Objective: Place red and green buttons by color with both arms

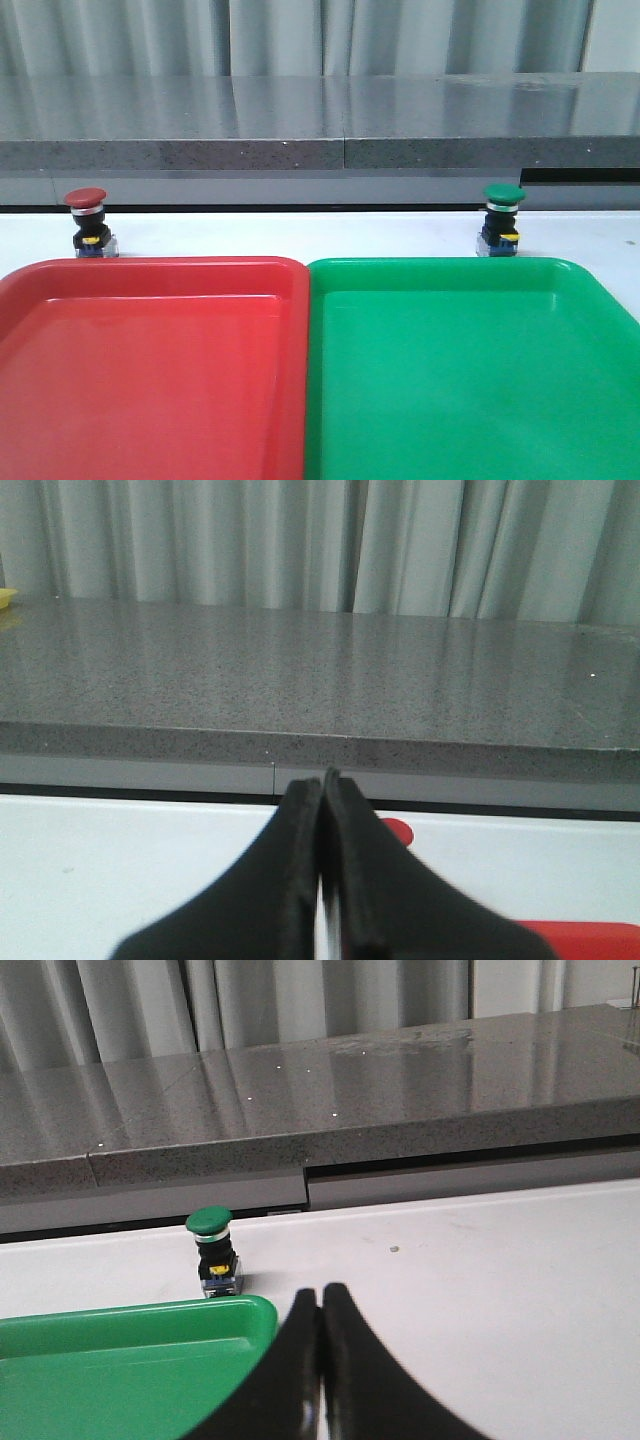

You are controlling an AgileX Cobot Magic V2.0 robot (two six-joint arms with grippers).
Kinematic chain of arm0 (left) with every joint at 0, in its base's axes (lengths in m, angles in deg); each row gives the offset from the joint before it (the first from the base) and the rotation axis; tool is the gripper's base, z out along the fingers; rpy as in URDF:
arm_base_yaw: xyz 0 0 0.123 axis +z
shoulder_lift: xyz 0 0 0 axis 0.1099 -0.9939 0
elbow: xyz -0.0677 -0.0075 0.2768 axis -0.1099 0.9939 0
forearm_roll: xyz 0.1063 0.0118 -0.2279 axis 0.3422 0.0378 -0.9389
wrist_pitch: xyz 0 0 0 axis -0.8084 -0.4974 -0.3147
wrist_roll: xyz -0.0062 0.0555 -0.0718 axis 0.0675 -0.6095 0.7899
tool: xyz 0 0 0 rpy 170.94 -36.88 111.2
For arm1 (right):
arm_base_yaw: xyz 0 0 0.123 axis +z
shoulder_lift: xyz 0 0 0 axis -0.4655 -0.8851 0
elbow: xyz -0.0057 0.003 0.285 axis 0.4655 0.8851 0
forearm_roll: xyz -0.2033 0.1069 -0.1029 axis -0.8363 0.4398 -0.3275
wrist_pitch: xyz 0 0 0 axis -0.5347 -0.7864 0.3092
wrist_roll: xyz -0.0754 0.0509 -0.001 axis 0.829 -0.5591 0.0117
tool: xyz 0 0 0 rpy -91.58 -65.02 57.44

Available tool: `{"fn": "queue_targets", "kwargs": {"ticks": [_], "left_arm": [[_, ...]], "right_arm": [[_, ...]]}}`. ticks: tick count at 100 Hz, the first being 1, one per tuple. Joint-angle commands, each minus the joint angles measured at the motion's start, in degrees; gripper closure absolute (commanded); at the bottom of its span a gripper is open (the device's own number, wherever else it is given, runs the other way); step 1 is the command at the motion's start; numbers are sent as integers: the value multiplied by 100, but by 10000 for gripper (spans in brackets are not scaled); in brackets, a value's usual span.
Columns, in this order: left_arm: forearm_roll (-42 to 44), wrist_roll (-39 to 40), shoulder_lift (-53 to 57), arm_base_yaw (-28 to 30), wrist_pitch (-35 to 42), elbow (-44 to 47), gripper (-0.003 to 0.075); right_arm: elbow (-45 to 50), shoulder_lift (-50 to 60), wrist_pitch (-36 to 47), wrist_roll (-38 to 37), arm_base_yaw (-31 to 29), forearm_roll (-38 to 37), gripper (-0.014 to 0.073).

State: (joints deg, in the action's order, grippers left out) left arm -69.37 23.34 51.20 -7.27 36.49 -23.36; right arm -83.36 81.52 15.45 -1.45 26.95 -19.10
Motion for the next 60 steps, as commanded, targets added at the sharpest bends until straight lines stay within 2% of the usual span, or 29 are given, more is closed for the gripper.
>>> {"fn": "queue_targets", "kwargs": {"ticks": [1, 20, 25, 32, 49, 54, 60], "left_arm": [[-58, 45, -516, -11, 442, -535, 741], [-38, 20, -1587, -11, 161, -1265, 738], [-38, 20, -1878, -11, 19, -1480, 713], [-38, 20, -2291, -11, -167, -1775, 622], [-38, 20, -3236, -11, -244, -2376, 280], [-38, 20, -3561, -11, -259, -2576, 229], [-38, 20, -3889, -11, -427, -2821, 217]], "right_arm": [[-112, 123, 484, 38, 4, -81, 657], [-112, 123, 484, 38, 4, -81, 657], [-112, 123, 484, 38, 4, -81, 657], [-112, 123, 484, 38, 4, -81, 657], [-112, 123, 484, 38, 4, -81, 657], [-112, 123, 484, 38, 4, -81, 657], [-112, 123, 484, 38, 4, -81, 657]]}}
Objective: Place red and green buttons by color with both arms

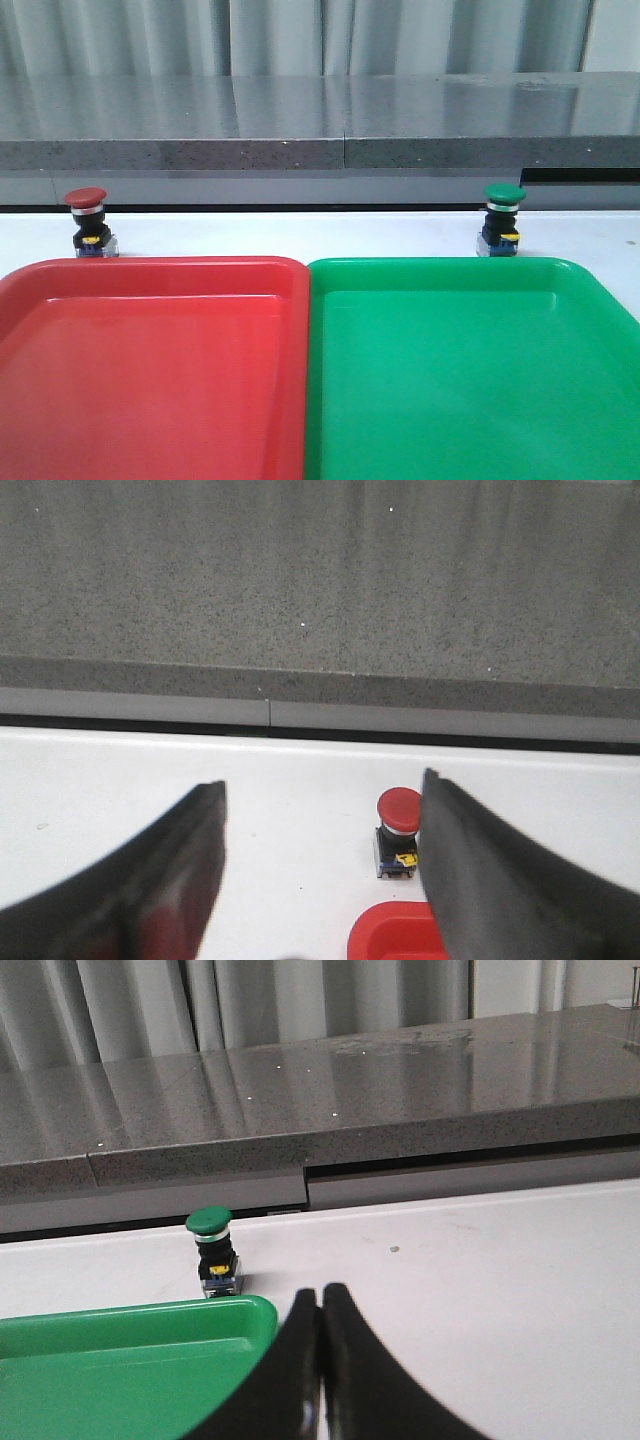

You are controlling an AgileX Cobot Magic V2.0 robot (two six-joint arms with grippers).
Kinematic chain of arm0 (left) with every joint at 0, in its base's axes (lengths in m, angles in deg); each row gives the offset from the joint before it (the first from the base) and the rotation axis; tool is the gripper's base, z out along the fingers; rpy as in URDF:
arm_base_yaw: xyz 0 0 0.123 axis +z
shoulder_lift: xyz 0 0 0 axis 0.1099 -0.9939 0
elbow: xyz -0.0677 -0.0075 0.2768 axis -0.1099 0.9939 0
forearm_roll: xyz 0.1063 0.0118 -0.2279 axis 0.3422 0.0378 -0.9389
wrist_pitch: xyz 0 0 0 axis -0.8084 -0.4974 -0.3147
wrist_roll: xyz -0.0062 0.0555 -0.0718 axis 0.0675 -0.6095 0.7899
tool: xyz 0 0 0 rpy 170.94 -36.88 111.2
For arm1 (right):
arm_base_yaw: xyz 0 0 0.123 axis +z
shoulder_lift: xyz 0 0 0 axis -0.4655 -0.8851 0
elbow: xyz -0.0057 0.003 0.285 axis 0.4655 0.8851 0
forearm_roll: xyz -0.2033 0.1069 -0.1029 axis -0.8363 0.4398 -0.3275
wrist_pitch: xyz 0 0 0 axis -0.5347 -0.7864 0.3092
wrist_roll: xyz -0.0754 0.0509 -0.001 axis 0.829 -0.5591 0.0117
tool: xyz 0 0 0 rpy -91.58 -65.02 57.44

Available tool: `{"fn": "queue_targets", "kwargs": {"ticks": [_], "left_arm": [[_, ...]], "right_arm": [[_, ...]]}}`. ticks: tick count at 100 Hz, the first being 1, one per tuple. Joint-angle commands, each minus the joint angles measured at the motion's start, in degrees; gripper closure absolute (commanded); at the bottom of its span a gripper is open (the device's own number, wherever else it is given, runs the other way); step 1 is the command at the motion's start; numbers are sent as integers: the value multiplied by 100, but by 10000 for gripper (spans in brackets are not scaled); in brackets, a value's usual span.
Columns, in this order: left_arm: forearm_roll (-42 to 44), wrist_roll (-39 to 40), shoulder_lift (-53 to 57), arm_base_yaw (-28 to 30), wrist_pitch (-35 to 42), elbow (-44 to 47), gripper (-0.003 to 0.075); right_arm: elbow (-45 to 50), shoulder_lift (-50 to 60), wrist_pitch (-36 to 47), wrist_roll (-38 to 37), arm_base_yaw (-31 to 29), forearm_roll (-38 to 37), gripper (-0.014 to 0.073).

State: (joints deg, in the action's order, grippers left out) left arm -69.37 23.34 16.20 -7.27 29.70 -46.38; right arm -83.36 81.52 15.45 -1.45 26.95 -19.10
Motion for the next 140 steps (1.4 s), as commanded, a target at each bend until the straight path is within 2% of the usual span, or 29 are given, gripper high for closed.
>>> {"fn": "queue_targets", "kwargs": {"ticks": [1, 26, 50, 80, 106, 140], "left_arm": [[-38, 20, -430, -11, 190, -586, 218], [-38, -4, -2009, -210, -1315, -2021, 231], [-38, -4, -3394, -577, -2202, -3422, 231], [-259, -4, -4962, -629, -3669, -5031, 231], [-405, -221, -5854, -629, -3867, -5795, 231], [-405, -221, -6281, -620, -3902, -5897, 231]], "right_arm": [[-112, 123, 484, 38, 4, -81, 657], [-112, 123, 484, 38, 4, -81, 657], [-112, 123, 484, 38, 4, -81, 657], [-112, 123, 484, 38, 4, -81, 657], [-112, 123, 484, 38, 4, -81, 657], [-112, 123, 484, 38, 4, -81, 657]]}}
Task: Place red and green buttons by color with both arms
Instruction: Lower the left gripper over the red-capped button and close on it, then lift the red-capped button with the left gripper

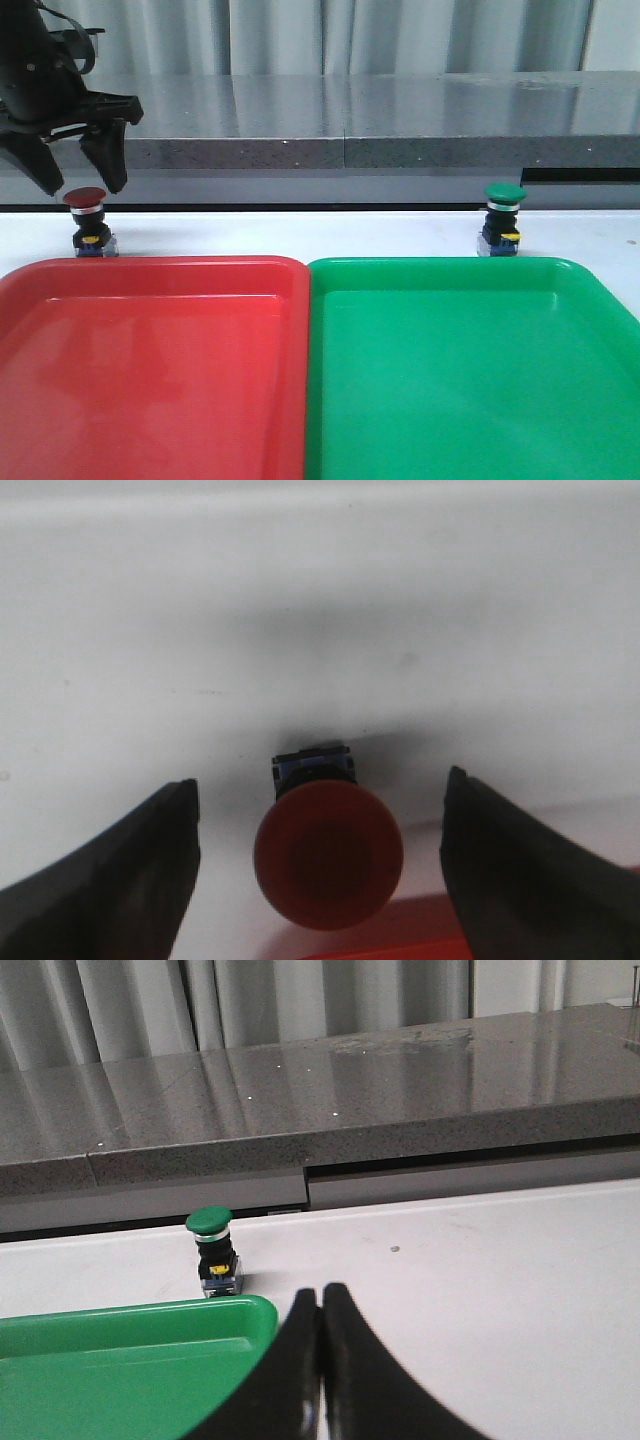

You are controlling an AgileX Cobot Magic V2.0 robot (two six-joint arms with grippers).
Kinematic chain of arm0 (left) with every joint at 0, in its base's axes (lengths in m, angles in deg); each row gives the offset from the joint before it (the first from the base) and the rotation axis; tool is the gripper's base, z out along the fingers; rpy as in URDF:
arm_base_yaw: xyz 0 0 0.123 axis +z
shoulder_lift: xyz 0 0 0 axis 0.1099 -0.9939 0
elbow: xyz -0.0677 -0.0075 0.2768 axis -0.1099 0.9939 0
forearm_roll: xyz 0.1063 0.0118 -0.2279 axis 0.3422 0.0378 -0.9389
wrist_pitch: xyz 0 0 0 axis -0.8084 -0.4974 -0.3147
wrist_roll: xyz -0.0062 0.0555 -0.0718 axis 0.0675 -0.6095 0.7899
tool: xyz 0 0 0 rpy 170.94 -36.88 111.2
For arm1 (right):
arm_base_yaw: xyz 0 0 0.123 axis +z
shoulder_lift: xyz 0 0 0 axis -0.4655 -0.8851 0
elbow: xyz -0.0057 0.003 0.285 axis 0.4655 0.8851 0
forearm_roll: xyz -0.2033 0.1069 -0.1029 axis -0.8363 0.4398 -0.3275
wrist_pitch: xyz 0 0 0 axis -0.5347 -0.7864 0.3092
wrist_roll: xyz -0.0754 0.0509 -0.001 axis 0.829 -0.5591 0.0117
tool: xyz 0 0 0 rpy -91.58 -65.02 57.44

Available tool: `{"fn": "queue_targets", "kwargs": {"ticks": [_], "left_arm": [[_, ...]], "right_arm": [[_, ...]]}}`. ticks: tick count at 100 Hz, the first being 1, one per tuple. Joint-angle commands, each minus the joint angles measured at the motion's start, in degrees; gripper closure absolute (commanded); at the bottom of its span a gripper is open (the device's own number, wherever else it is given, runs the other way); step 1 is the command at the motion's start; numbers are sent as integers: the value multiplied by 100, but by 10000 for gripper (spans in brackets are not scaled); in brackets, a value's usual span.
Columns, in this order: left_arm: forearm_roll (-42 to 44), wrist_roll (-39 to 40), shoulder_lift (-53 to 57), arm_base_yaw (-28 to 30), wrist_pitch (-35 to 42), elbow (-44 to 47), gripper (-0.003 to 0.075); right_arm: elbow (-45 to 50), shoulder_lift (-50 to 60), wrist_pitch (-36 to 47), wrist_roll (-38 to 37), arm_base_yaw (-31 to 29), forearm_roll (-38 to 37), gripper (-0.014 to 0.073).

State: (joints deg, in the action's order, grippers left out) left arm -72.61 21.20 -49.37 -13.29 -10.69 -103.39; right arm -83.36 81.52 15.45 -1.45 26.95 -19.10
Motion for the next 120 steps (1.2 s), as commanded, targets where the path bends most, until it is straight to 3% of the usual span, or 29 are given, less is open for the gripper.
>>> {"fn": "queue_targets", "kwargs": {"ticks": [1, 34, 57, 78, 120], "left_arm": [[-81, -7, 264, -17, 137, -196, 231], [-81, -7, 231, -17, 104, -196, 246], [-81, -7, 231, -17, 104, -196, 437], [-81, -7, 231, -17, 104, -196, 552], [-12, 205, 506, -17, -546, -829, 566]], "right_arm": [[-112, 123, 484, 38, 4, -81, 657], [-112, 123, 484, 38, 4, -81, 657], [-112, 123, 484, 38, 4, -81, 657], [-112, 123, 484, 38, 4, -81, 657], [-112, 123, 484, 38, 4, -81, 657]]}}
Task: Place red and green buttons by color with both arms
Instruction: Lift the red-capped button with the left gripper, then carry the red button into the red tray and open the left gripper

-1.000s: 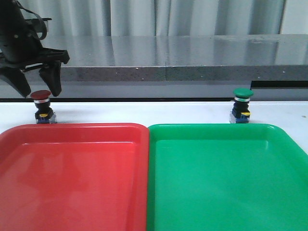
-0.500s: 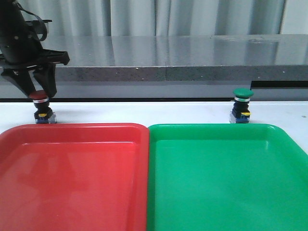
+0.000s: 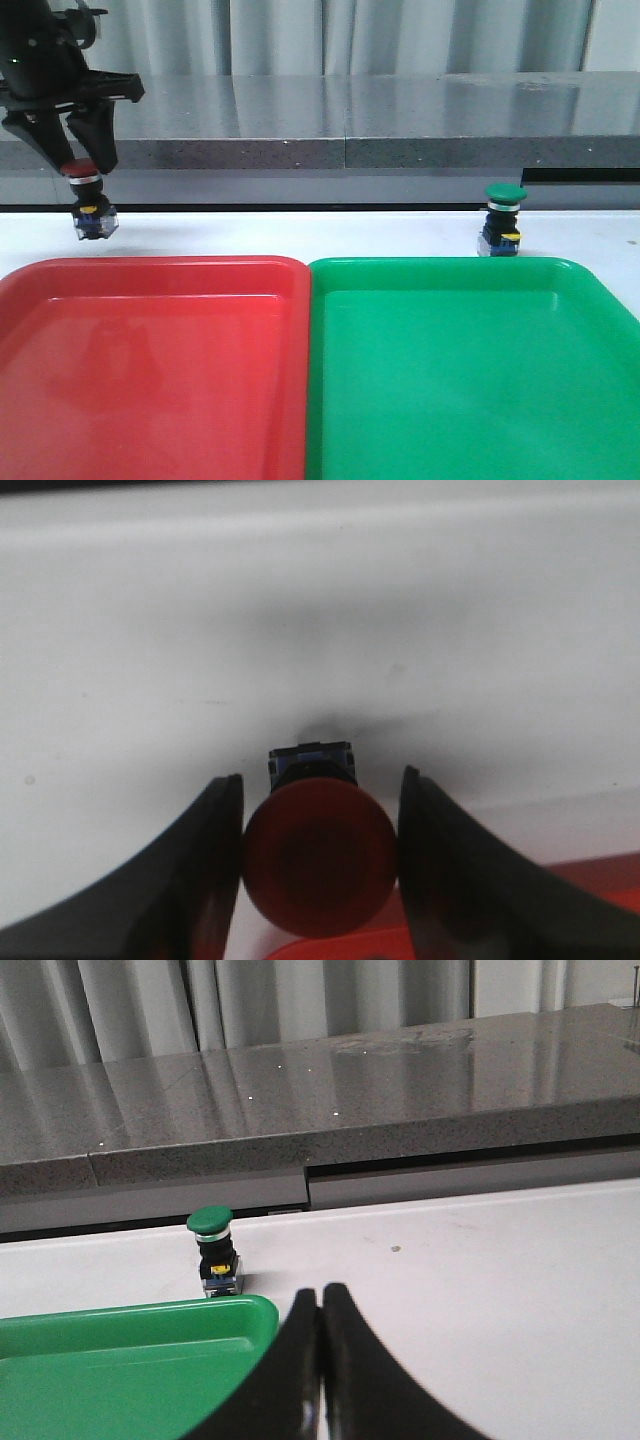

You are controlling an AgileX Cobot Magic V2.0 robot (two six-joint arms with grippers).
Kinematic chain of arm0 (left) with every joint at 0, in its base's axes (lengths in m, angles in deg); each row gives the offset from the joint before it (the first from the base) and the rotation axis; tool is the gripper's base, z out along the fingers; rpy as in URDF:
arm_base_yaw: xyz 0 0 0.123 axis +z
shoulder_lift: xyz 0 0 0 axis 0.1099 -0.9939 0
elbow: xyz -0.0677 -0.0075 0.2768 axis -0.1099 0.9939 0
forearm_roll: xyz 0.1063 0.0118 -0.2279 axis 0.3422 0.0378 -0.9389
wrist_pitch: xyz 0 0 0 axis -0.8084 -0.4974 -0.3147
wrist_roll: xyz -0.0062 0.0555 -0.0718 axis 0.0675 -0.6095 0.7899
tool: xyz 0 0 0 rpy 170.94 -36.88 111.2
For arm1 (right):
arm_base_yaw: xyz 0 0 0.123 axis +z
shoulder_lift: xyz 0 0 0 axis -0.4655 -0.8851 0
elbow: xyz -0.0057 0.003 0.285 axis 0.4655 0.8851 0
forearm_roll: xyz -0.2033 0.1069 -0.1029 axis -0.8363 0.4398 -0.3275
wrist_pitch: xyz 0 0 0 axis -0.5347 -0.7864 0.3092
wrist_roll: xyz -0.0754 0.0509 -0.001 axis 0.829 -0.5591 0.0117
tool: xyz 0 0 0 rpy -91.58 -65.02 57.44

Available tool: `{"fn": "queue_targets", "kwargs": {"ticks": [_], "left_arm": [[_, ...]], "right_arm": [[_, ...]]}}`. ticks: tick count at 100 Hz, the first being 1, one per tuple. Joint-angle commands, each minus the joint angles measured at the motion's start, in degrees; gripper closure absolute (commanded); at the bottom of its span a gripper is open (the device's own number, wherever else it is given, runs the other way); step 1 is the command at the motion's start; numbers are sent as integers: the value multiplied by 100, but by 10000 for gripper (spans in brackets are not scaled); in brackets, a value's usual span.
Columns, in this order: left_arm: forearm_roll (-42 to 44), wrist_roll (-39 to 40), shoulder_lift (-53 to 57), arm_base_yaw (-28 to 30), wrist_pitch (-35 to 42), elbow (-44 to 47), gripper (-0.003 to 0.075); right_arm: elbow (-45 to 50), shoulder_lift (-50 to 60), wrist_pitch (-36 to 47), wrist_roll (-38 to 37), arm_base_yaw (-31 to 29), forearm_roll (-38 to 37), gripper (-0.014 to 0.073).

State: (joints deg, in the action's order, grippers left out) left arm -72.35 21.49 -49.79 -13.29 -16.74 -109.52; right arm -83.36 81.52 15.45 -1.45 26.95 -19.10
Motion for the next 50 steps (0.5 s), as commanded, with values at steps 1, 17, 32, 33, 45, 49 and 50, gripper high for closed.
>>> {"fn": "queue_targets", "kwargs": {"ticks": [1, 17, 32, 33, 45, 49, 50], "left_arm": [[-38, 218, 575, -17, 59, -216, 566], [-38, 363, 919, -73, 47, -152, 566], [-39, 548, 1302, -245, 34, 132, 566], [-39, 548, 1328, -271, 35, 179, 566], [-16, 732, 1816, -469, 318, 730, 566], [-16, 815, 1966, -539, 483, 970, 566], [-16, 826, 2027, -551, 509, 1011, 566]], "right_arm": [[-112, 123, 484, 38, 4, -81, 657], [-112, 123, 484, 38, 4, -81, 657], [-112, 123, 484, 38, 4, -81, 657], [-112, 123, 484, 38, 4, -81, 657], [-112, 123, 484, 38, 4, -81, 657], [-112, 123, 484, 38, 4, -81, 657], [-112, 123, 484, 38, 4, -81, 657]]}}
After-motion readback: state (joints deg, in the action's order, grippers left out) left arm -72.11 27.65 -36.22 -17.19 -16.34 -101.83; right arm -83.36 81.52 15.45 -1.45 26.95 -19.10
